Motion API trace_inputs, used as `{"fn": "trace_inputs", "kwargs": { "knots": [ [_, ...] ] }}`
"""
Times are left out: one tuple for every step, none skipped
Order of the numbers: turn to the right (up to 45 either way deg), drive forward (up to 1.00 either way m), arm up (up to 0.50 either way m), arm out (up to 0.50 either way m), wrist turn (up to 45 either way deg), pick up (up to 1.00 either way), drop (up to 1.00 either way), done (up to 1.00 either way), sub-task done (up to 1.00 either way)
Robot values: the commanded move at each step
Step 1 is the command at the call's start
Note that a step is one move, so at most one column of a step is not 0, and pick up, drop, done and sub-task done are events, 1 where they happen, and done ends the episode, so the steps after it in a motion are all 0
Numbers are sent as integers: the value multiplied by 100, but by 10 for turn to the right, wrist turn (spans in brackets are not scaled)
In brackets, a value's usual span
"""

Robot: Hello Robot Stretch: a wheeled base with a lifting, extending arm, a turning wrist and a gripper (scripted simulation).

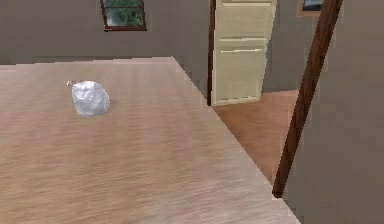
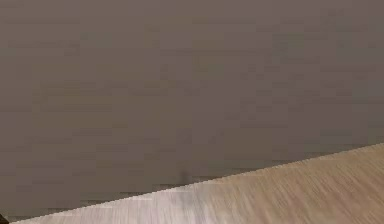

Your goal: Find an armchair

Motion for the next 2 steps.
{"fn": "trace_inputs", "kwargs": {
  "knots": [
    [0, 100, 0, 0, 0, 0, 0, 0, 0],
    [30, 0, 0, 0, 0, 0, 0, 0, 0]
  ]
}}
